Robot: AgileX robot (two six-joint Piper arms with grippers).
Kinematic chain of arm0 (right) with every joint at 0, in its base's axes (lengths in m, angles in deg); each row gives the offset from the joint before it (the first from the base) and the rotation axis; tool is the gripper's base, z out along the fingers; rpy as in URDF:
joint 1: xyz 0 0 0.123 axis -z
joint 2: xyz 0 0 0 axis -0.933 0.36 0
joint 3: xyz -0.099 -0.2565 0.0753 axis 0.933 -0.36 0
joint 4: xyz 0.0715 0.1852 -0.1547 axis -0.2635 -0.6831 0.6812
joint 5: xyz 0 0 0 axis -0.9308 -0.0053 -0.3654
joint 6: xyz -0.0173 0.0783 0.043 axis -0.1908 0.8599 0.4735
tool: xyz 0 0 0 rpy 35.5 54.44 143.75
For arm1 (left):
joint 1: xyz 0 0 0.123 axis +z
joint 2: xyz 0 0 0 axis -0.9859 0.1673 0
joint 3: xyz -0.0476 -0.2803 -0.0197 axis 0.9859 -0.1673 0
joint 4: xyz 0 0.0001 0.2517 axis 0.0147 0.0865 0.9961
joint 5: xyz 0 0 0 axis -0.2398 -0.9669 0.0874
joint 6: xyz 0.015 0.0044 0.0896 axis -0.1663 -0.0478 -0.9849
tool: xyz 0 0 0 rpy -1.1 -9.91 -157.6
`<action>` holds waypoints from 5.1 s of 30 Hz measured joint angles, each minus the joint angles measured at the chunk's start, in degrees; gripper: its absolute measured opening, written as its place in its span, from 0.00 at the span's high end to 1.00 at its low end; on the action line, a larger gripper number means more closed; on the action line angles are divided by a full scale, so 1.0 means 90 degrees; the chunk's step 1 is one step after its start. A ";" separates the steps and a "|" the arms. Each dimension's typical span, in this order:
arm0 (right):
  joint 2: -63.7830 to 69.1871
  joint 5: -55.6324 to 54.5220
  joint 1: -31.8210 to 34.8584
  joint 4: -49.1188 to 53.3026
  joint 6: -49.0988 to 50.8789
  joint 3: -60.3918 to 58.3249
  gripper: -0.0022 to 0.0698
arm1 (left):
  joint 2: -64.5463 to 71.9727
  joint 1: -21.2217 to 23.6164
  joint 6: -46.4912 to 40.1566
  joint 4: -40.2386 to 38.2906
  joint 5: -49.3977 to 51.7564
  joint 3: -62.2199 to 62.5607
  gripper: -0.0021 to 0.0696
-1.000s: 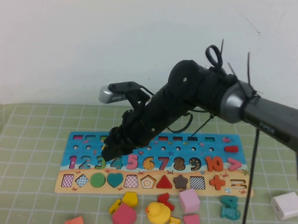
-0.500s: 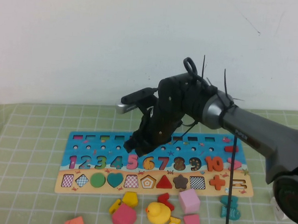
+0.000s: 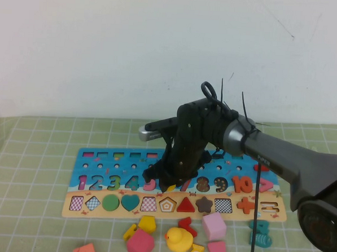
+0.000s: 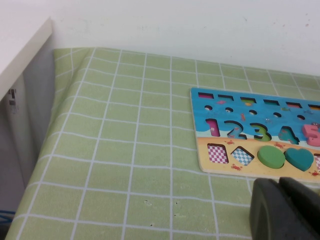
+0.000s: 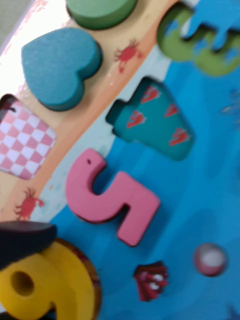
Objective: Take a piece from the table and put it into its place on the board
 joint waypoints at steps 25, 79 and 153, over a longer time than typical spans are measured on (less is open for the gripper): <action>0.0025 0.0234 0.0015 0.0014 0.0514 0.0308 0.39 | 0.0000 0.0000 0.0000 0.0000 0.0000 0.0000 0.97; -0.8135 0.0675 0.0018 -0.1540 -0.2934 -0.4612 0.97 | 0.0000 0.0000 0.0000 0.0000 0.0000 0.0000 0.97; -1.6258 -0.5031 0.4077 0.0547 -0.1246 -1.3956 0.97 | 0.0000 0.0000 0.0000 0.0000 0.0000 0.0000 0.97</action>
